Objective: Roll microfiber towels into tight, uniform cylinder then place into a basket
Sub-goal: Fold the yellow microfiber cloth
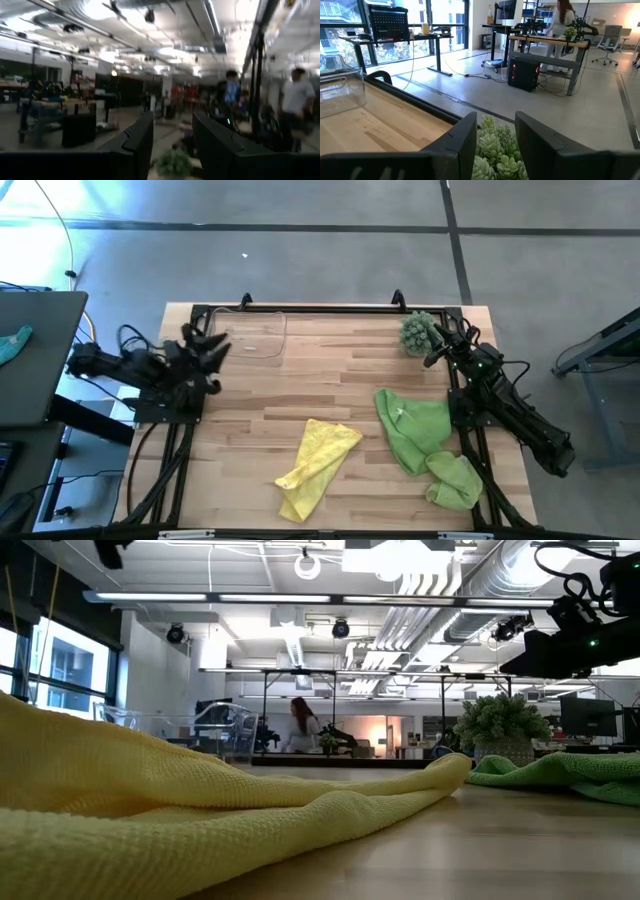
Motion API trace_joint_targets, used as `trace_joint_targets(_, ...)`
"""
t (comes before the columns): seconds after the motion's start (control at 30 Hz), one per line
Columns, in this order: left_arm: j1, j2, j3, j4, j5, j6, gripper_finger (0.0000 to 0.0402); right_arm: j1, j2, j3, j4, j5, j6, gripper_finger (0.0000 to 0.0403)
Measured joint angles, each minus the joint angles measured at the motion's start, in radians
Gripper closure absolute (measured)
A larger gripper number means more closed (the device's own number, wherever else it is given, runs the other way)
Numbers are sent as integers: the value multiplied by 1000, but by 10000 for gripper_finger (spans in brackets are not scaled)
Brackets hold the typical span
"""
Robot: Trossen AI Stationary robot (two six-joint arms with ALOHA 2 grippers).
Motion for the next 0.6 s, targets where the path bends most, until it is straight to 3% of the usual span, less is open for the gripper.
trace_joint_targets(0.2, 0, 286, 78, -1, 22, -37, 277, 0, 0, 0, 72, -3, 34, 277)
trace_joint_targets(0.43, 0, 602, 224, -27, 24, -126, 277, 0, 0, 0, 220, -43, 307, 277)
trace_joint_targets(0.6, 0, 795, 314, -52, 61, -252, 277, 0, 0, 0, 282, -44, 376, 277)
